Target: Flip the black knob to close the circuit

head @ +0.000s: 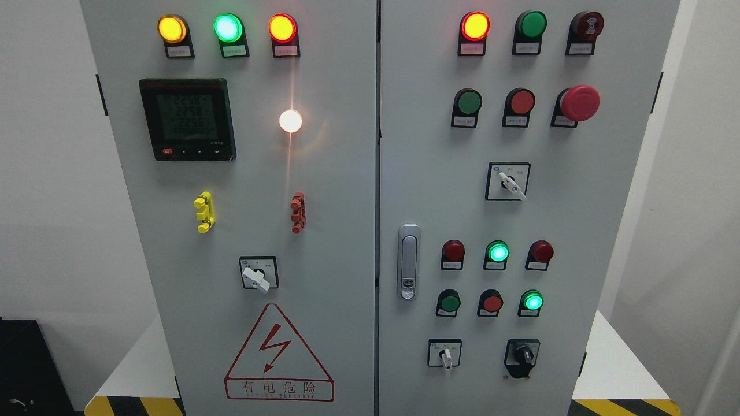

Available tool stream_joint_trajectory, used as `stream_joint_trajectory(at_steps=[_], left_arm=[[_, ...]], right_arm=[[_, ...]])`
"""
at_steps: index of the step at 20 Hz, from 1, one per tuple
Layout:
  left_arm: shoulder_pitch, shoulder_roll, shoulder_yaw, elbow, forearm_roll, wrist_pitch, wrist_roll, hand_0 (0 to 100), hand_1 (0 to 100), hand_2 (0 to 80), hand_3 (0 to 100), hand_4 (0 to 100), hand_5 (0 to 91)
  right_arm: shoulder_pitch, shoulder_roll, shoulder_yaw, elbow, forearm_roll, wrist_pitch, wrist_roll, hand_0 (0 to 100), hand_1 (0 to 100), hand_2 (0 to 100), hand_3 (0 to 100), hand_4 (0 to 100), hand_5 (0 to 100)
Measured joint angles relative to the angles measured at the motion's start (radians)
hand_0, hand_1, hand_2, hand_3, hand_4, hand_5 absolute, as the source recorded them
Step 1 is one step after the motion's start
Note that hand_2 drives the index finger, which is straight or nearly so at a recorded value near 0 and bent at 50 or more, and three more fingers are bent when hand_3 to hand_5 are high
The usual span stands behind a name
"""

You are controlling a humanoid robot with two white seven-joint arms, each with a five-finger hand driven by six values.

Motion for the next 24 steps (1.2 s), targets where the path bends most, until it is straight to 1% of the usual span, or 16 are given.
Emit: stream_joint_trajectory(at_steps=[9, 11, 14, 17, 19, 24], left_arm=[[0.000, 0.000, 0.000, 0.000, 0.000, 0.000, 0.000, 12, 56, 0.0, 0, 0, 0.0], [0.000, 0.000, 0.000, 0.000, 0.000, 0.000, 0.000, 12, 56, 0.0, 0, 0, 0.0], [0.000, 0.000, 0.000, 0.000, 0.000, 0.000, 0.000, 12, 56, 0.0, 0, 0, 0.0], [0.000, 0.000, 0.000, 0.000, 0.000, 0.000, 0.000, 12, 56, 0.0, 0, 0, 0.0], [0.000, 0.000, 0.000, 0.000, 0.000, 0.000, 0.000, 12, 56, 0.0, 0, 0, 0.0], [0.000, 0.000, 0.000, 0.000, 0.000, 0.000, 0.000, 12, 56, 0.0, 0, 0, 0.0]], right_arm=[[0.001, 0.005, 0.002, -0.006, 0.000, 0.002, -0.002, 0, 9, 0, 0, 0, 0], [0.004, 0.008, 0.010, -0.016, 0.000, 0.013, -0.002, 0, 10, 0, 0, 0, 0], [0.015, 0.008, 0.019, -0.048, 0.004, 0.055, -0.009, 0, 10, 0, 0, 0, 0], [0.023, 0.007, 0.027, -0.115, 0.050, 0.099, -0.019, 0, 10, 0, 0, 0, 0], [0.028, 0.005, 0.031, -0.163, 0.098, 0.113, -0.032, 0, 10, 0, 0, 0, 0], [0.038, 0.000, 0.039, -0.320, 0.257, 0.181, -0.042, 0, 10, 0, 0, 0, 0]])
